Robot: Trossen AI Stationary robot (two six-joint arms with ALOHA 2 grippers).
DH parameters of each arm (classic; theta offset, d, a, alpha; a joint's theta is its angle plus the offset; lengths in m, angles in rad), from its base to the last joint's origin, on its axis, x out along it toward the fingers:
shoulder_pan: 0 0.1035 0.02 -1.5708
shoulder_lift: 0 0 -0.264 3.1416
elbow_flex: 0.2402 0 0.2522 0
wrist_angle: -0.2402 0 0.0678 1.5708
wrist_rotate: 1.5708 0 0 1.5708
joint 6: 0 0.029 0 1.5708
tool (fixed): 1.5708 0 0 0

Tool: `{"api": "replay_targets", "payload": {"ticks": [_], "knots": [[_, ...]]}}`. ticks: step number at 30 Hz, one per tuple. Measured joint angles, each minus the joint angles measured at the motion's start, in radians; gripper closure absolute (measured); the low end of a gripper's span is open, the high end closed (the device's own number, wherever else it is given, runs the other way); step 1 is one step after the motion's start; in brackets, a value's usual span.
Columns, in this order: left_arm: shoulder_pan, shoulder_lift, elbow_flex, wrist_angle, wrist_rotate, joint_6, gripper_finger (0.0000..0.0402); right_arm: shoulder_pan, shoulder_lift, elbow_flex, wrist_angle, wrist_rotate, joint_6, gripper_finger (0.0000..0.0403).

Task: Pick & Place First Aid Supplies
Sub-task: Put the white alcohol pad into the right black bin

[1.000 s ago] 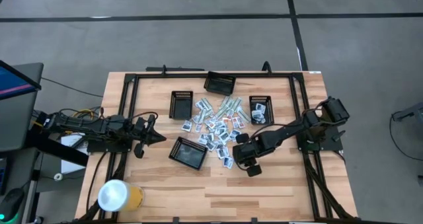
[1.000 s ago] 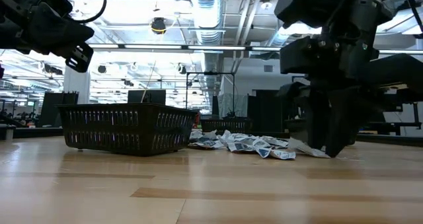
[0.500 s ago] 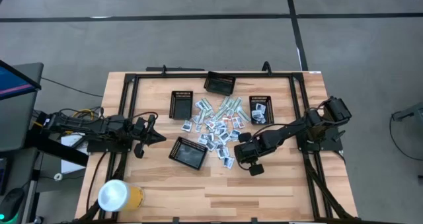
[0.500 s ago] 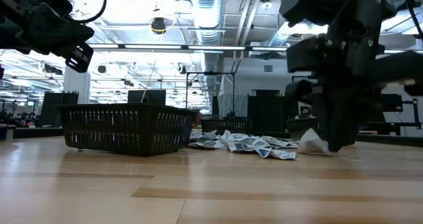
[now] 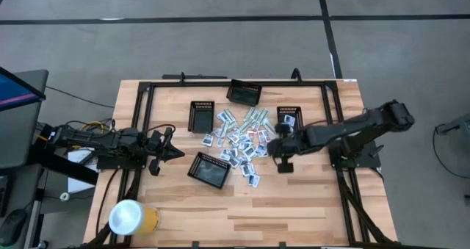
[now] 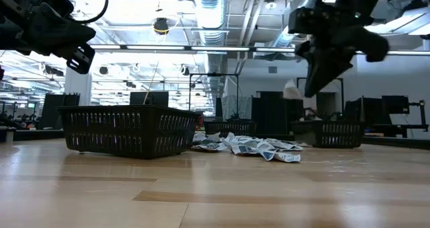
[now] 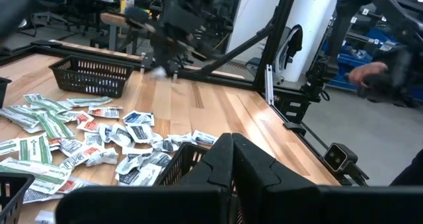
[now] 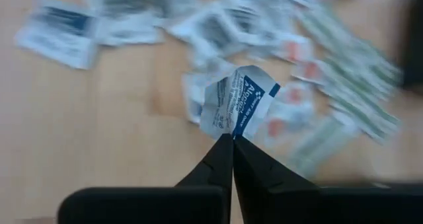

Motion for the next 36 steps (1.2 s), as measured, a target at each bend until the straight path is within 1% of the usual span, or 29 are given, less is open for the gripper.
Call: {"api": "replay_targets", "payload": {"ticks": [4,10,13,16,20,25,28,32,36], "knots": [[0.0,0.0,0.0,0.0,0.0,0.0,0.0394,-0.088,-0.056,0.001,-0.096,0.055,0.042,0.0398],[0.0,0.0,0.0,0.0,0.0,0.0,0.0394,-0.229,-0.078,0.0,-0.24,0.059,0.102,0.0399],[0.0,0.0,0.0,0.0,0.0,0.0,0.0394,-0.292,-0.071,0.0,-0.247,0.053,0.105,0.0396],[0.0,0.0,0.0,0.0,0.0,0.0,0.0394,-0.34,-0.058,0.001,-0.212,0.052,0.105,0.0387],[0.0,0.0,0.0,0.0,0.0,0.0,0.0394,-0.382,-0.058,0.001,-0.212,0.048,0.105,0.0359],[0.0,0.0,0.0,0.0,0.0,0.0,0.0394,-0.399,-0.056,0.001,-0.214,0.047,0.105,0.0314],[0.0,0.0,0.0,0.0,0.0,0.0,0.0394,-0.389,-0.056,0.001,-0.211,0.044,0.105,0.0297],[0.0,0.0,0.0,0.0,0.0,0.0,0.0394,-0.344,-0.056,0.001,-0.156,-0.003,0.093,0.0293],[0.0,0.0,0.0,0.0,0.0,0.0,0.0394,-0.276,-0.056,0.001,-0.064,-0.034,0.052,0.0298]]}}
